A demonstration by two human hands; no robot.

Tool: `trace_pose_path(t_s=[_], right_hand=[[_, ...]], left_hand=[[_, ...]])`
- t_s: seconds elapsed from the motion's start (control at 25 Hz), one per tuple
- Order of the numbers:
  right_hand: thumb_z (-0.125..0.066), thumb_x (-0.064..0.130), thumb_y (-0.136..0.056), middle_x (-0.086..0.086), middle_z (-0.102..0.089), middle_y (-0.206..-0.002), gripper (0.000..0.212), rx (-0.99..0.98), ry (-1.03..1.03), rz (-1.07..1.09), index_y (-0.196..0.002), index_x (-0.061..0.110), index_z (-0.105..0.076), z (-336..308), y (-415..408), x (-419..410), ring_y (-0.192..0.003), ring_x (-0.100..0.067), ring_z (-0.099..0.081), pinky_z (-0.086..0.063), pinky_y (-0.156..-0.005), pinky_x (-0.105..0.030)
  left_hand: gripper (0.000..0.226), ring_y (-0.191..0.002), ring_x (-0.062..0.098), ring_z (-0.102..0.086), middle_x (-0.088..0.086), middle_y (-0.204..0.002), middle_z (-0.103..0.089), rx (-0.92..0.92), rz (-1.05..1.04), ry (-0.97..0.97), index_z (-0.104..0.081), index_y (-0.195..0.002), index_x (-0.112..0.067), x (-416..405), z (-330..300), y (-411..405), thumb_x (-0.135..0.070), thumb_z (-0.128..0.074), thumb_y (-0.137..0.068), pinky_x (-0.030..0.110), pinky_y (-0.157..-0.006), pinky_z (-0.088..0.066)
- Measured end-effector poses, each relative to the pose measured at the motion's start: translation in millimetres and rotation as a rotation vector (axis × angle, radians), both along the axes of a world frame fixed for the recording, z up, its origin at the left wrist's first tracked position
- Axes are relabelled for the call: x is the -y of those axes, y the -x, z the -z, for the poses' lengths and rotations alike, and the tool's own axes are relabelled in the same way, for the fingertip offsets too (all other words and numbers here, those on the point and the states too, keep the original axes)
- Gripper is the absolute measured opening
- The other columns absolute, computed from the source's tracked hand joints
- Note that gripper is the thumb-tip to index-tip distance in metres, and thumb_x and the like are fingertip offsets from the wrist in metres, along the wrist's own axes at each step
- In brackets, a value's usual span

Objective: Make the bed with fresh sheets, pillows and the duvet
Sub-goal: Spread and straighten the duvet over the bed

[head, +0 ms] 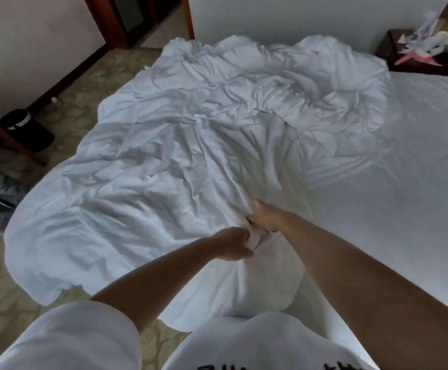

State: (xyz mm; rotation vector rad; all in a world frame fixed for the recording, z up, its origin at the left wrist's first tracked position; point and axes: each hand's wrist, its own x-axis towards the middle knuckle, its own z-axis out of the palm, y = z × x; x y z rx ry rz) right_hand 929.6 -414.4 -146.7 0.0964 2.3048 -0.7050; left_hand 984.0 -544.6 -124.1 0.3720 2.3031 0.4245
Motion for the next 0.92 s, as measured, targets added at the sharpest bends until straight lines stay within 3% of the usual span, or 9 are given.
trace_pose_path(t_s=[0.12, 0.24, 0.32, 0.4, 0.56, 0.64, 0.76, 0.84, 0.92], right_hand=[[-0.045, 0.028, -0.096, -0.014, -0.044, -0.141, 0.054, -0.001, 0.024, 0.014, -0.146, 0.016, -0.029, 13, 0, 18, -0.120, -0.032, -0.048, -0.041, -0.097, -0.037], [-0.039, 0.021, -0.098, -0.013, -0.053, -0.133, 0.042, -0.122, 0.001, -0.059, -0.140, 0.015, -0.040, 24, -9, 27, -0.118, -0.030, -0.052, -0.039, -0.096, -0.034], [-0.041, 0.026, -0.099, -0.009, -0.055, -0.132, 0.040, -0.178, -0.044, -0.166, -0.139, 0.017, -0.042, 30, -19, 30, -0.117, -0.026, -0.054, -0.041, -0.096, -0.034], [-0.051, 0.027, -0.095, -0.006, -0.047, -0.141, 0.054, -0.171, -0.072, -0.242, -0.145, 0.020, -0.033, 34, -28, 34, -0.124, -0.024, -0.049, -0.040, -0.102, -0.034], [-0.077, 0.033, -0.071, -0.003, -0.006, -0.159, 0.119, -0.098, -0.122, -0.318, -0.152, 0.019, 0.009, 38, -42, 51, -0.145, -0.023, -0.015, -0.018, -0.117, -0.038], [-0.080, 0.042, -0.066, -0.006, -0.007, -0.158, 0.130, -0.136, -0.163, -0.287, -0.151, 0.020, 0.015, 41, -45, 56, -0.144, -0.024, -0.016, -0.018, -0.116, -0.040], [-0.062, 0.034, -0.084, -0.008, -0.054, -0.128, 0.081, -0.374, -0.330, -0.210, -0.148, 0.014, -0.017, 45, -41, 59, -0.112, -0.026, -0.056, -0.042, -0.096, -0.035], [-0.054, 0.025, -0.089, -0.005, -0.066, -0.104, 0.043, -0.462, -0.405, -0.149, -0.128, 0.014, -0.042, 39, -35, 60, -0.093, -0.026, -0.065, -0.047, -0.082, -0.033], [-0.051, 0.018, -0.090, -0.007, -0.068, -0.097, 0.024, -0.451, -0.400, -0.084, -0.113, 0.013, -0.050, 30, -29, 59, -0.089, -0.028, -0.066, -0.048, -0.076, -0.033]], left_hand=[[0.028, -0.104, 0.026, -0.054, 0.009, -0.116, -0.055, 0.065, -0.061, -0.059, -0.057, -0.110, -0.006, 23, 21, 4, -0.024, -0.058, -0.088, 0.028, -0.078, -0.041], [0.003, -0.085, 0.020, -0.053, 0.004, -0.094, -0.057, 0.089, -0.237, -0.176, -0.055, -0.087, -0.013, 49, 36, 16, -0.016, -0.055, -0.085, 0.025, -0.064, -0.040], [0.004, -0.083, 0.018, -0.054, 0.003, -0.089, -0.058, 0.057, -0.365, -0.260, -0.056, -0.086, -0.014, 68, 41, 31, -0.012, -0.053, -0.084, 0.024, -0.062, -0.039], [0.007, -0.081, 0.018, -0.053, 0.003, -0.084, -0.059, 0.008, -0.497, -0.351, -0.058, -0.086, -0.015, 84, 42, 48, -0.015, -0.053, -0.081, 0.027, -0.065, -0.038], [0.008, -0.070, 0.018, -0.045, 0.003, -0.071, -0.048, -0.097, -0.662, -0.467, -0.053, -0.077, -0.006, 90, 42, 74, -0.013, -0.051, -0.080, 0.033, -0.061, -0.035], [0.008, -0.068, 0.018, -0.041, 0.005, -0.070, -0.044, -0.108, -0.663, -0.555, -0.050, -0.075, -0.006, 87, 41, 80, -0.013, -0.051, -0.078, 0.035, -0.061, -0.034], [0.018, -0.065, 0.014, -0.038, 0.000, -0.067, -0.039, -0.101, -0.639, -0.593, -0.043, -0.068, -0.008, 87, 38, 76, -0.008, -0.056, -0.081, 0.027, -0.058, -0.032], [0.021, -0.066, 0.014, -0.043, -0.003, -0.068, -0.044, -0.157, -0.667, -0.570, -0.042, -0.069, -0.014, 89, 43, 63, -0.012, -0.058, -0.083, 0.024, -0.058, -0.035], [0.013, -0.083, 0.019, -0.056, 0.001, -0.087, -0.059, -0.292, -0.658, -0.483, -0.056, -0.090, -0.013, 90, 51, 45, -0.024, -0.060, -0.086, 0.029, -0.071, -0.045]])
